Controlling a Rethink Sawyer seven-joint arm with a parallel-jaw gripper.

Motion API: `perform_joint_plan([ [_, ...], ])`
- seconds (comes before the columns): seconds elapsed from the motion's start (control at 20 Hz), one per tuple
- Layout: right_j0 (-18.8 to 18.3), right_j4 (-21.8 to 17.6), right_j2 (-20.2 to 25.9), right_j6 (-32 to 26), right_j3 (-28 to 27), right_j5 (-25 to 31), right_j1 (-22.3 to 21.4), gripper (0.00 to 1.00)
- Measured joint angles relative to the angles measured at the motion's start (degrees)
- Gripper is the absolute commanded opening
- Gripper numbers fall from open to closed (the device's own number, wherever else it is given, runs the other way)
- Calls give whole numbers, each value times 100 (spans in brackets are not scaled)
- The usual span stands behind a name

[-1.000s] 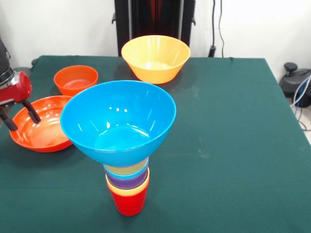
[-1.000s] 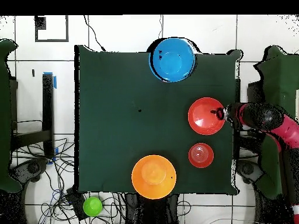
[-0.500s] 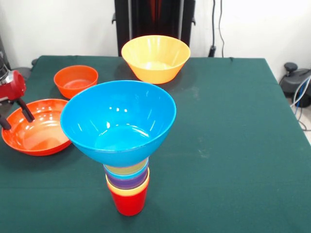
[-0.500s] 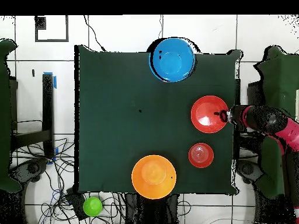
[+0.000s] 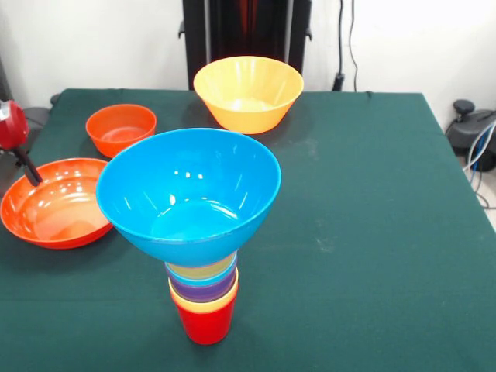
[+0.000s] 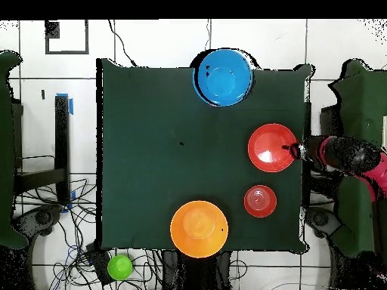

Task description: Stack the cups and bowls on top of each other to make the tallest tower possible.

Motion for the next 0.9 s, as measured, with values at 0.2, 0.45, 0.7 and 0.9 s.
perform_joint_plan([
  [0.2, 0, 23, 5, 0, 22, 99, -187, 100],
  [0.45, -7, 37, 31, 0, 37, 152, -418, 100],
  [0.7, -13, 40, 48, 0, 37, 151, -527, 100],
  [0.9, -24, 40, 54, 0, 37, 152, -517, 100],
])
